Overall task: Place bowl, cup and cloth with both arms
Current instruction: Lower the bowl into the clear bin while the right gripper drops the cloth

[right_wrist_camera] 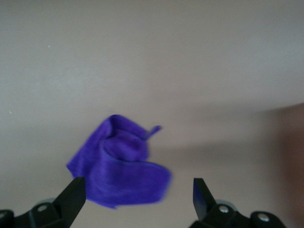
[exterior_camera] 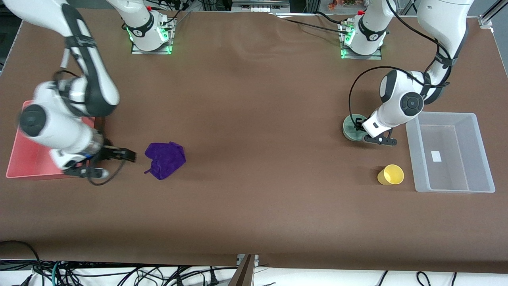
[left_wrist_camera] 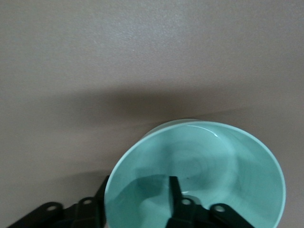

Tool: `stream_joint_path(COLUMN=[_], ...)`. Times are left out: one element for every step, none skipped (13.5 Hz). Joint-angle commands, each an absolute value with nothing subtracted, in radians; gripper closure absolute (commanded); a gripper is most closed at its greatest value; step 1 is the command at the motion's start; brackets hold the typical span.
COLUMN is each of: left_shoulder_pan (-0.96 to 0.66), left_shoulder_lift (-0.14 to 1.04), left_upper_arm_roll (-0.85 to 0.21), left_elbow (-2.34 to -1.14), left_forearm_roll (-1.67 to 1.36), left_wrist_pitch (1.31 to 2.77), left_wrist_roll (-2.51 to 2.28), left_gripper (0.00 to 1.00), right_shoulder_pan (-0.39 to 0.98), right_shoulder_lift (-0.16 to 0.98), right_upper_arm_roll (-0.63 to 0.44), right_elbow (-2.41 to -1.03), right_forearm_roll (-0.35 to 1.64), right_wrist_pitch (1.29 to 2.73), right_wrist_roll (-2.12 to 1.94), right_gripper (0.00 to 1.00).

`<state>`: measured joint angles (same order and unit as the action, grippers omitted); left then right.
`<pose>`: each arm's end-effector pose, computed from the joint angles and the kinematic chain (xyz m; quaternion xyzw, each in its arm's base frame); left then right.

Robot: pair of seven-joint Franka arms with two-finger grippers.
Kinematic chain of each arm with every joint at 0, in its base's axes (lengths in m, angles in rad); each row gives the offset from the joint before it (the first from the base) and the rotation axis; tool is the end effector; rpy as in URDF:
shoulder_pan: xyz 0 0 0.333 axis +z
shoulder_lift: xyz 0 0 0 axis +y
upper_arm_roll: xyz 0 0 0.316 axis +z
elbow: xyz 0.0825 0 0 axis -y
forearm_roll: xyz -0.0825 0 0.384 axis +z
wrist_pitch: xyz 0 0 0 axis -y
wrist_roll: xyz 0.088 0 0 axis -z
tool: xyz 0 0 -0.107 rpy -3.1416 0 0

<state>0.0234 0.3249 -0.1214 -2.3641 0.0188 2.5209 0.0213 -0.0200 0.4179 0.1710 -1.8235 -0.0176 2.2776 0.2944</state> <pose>0.4877 -0.0511 0.1779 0.9943 -0.0659 -0.0831 0.0115 0.6415 0.0890 0.3141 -0.9967 0.0740 -0.0146 0.0316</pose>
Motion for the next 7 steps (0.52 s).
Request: stream_joint_path(left_shoulder_pan=[0.035, 0.040, 0.040, 0.041, 0.041, 0.051, 0.064], left_shoulder_lift=[0.301, 0.270, 0.241, 0.206, 0.162, 0.125, 0.108], left_upper_arm_roll=[-0.126, -0.126, -0.127, -0.126, -0.124, -0.124, -0.124], left_elbow=[-2.373, -2.373, -2.364, -2.359, -2.340, -2.307, -2.249], left_forearm_roll=[0.012, 0.012, 0.011, 0.011, 0.011, 0.011, 0.009], left_wrist_pitch=[2.525, 2.508, 2.470, 2.427, 2.369, 2.291, 2.199], left_wrist_roll=[0.043, 0.043, 0.043, 0.044, 0.046, 0.046, 0.049], left_gripper=[1.00, 1.00, 1.00, 1.00, 1.00, 1.00, 1.00], right_shoulder_pan=[-0.002, 0.017, 0.026, 0.028, 0.028, 0.028, 0.029], right_shoulder_lift=[0.458, 0.492, 0.527, 0.554, 0.572, 0.584, 0.592], right_upper_arm_roll=[0.193, 0.193, 0.192, 0.192, 0.192, 0.192, 0.192], right_elbow=[-1.881, -1.887, -1.891, -1.893, -1.893, -1.893, -1.893], right_forearm_roll=[-0.014, -0.018, -0.021, -0.023, -0.029, -0.040, -0.047], right_wrist_pitch=[2.412, 2.480, 2.538, 2.571, 2.591, 2.600, 2.602], right_wrist_roll=[0.360, 0.368, 0.383, 0.385, 0.385, 0.385, 0.385], right_gripper=[0.00, 0.00, 0.00, 0.00, 0.00, 0.00, 0.03])
